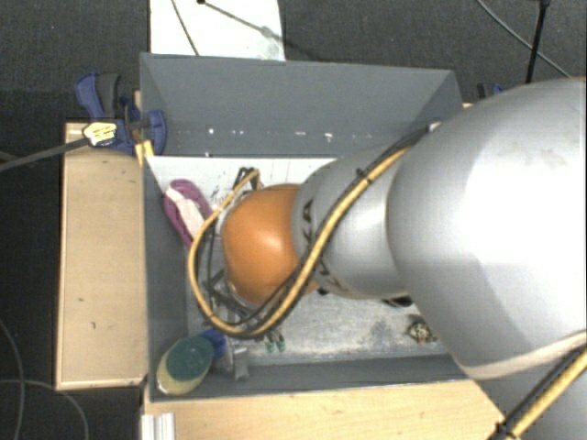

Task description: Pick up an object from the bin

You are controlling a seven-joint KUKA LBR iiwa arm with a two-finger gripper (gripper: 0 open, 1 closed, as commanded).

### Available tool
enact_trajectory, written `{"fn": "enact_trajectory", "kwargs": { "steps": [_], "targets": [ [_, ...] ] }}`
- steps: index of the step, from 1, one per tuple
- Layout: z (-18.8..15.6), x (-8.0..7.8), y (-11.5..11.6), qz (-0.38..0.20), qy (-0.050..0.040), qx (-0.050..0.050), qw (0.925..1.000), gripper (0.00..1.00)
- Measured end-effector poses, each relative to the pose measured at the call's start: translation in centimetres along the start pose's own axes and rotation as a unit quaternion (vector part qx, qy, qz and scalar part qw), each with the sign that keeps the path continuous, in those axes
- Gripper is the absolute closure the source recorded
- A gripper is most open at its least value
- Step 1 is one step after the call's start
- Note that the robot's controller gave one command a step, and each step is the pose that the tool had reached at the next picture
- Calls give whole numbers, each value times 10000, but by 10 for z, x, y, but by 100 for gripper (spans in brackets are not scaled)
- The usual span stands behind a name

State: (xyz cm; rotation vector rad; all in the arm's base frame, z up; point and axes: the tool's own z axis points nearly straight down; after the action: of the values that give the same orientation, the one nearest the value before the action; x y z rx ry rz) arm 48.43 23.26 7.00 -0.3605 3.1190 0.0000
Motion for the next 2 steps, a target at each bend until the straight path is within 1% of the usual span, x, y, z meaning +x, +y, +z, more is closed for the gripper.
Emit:
{"fn": "enact_trajectory", "kwargs": {
  "steps": [1, 2],
  "targets": [
    [-31, 15, -36, -314, 9, 3, 9995, 0],
    [-31, -17, 19, -410, -20, -20, 9992, 0]
  ]
}}
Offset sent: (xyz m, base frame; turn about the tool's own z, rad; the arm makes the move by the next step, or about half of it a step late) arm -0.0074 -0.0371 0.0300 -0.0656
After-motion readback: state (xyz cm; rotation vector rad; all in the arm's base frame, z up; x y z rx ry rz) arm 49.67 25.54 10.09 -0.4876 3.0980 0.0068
